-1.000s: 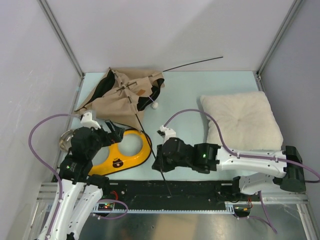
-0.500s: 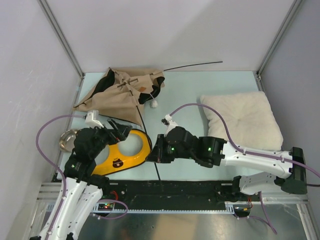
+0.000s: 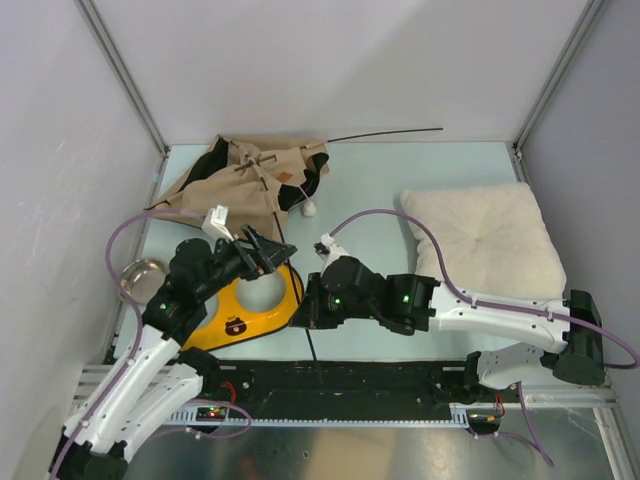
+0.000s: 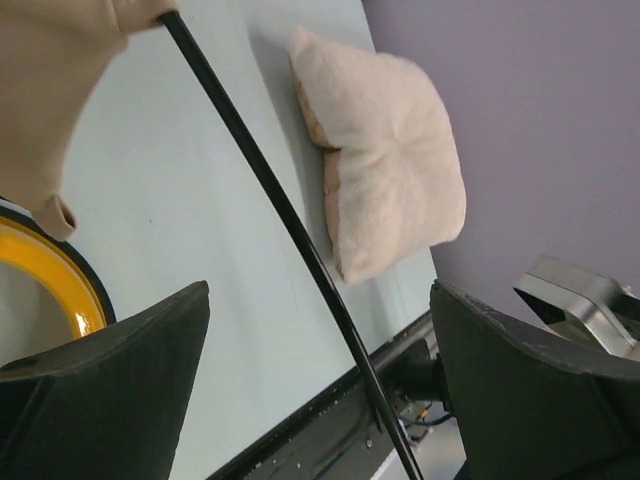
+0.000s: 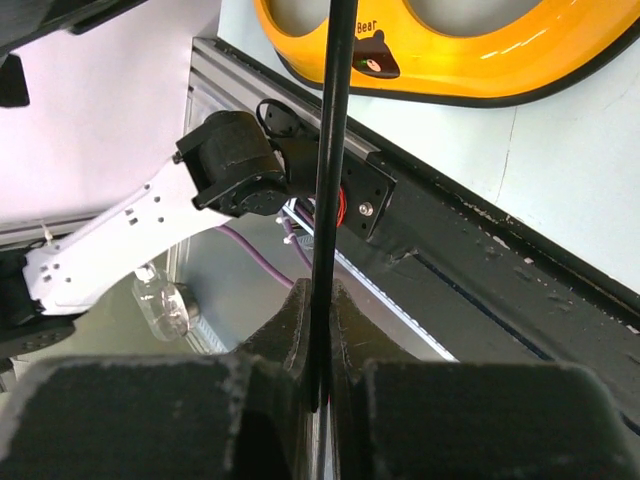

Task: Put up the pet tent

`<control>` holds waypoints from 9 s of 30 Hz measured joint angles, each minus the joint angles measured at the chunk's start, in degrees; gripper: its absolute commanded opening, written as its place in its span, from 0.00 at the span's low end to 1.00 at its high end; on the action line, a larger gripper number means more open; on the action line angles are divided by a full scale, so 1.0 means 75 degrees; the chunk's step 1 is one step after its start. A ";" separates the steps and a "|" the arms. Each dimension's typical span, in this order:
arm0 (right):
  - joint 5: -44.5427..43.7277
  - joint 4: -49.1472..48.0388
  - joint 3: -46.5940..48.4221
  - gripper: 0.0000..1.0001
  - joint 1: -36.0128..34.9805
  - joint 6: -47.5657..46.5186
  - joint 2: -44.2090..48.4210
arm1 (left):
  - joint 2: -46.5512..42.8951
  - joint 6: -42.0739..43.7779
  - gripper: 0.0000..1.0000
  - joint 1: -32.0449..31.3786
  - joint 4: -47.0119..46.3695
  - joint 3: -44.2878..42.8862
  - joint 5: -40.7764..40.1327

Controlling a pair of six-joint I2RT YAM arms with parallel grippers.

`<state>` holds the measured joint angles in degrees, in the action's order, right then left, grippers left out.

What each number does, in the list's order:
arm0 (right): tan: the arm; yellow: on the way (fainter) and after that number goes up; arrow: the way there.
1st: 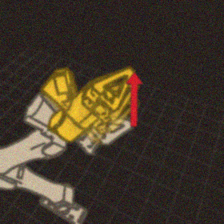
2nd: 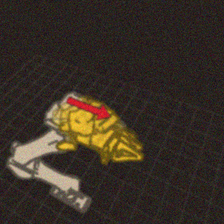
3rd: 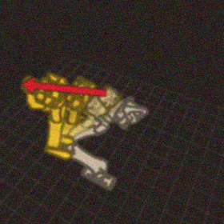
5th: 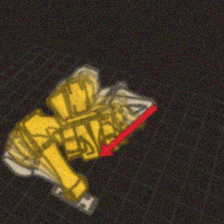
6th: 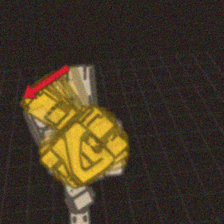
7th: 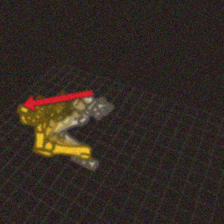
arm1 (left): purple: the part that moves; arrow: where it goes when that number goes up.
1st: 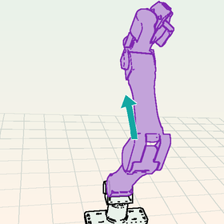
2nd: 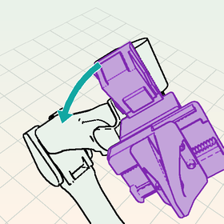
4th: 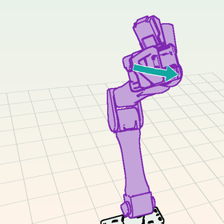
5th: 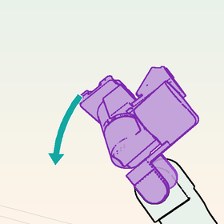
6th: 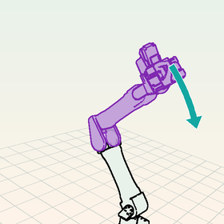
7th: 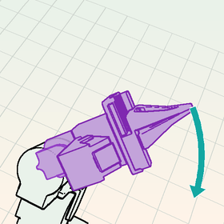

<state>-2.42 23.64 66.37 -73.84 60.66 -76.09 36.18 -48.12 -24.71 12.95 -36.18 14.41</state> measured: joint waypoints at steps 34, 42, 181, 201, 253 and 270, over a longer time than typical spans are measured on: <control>0.0070 -0.0038 0.0149 0.51 -0.0224 -0.0245 -0.0452 | 0.1664 -0.1725 0.00 -0.0641 -0.0149 -0.0312 -0.0090; 0.0160 0.0289 0.0154 0.23 -0.0391 -0.0248 -0.0440 | 0.1877 -0.1629 0.00 -0.0641 -0.0111 -0.0600 -0.0134; 0.1070 -0.0723 0.0586 0.00 0.0358 0.2713 0.0335 | 0.4590 0.3418 0.01 -0.1489 -0.5604 0.1609 -0.4890; -0.0259 -0.0752 0.0271 0.00 0.0157 0.1638 0.1014 | 0.1469 0.3689 0.00 -0.1445 -0.5272 0.2853 -0.3593; -0.2186 -0.0688 0.1026 0.00 -0.0597 0.2049 0.0458 | 0.2553 0.3678 0.65 -0.1443 -0.5152 0.1874 -0.5077; -0.2022 -0.0729 0.1632 0.00 -0.0551 0.2704 0.0134 | 0.2200 0.3625 0.54 -0.1457 -0.6595 0.3010 -0.4497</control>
<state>-17.58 18.17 78.61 -77.97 80.95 -75.09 52.69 -20.93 -35.64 -36.51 -13.61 -19.31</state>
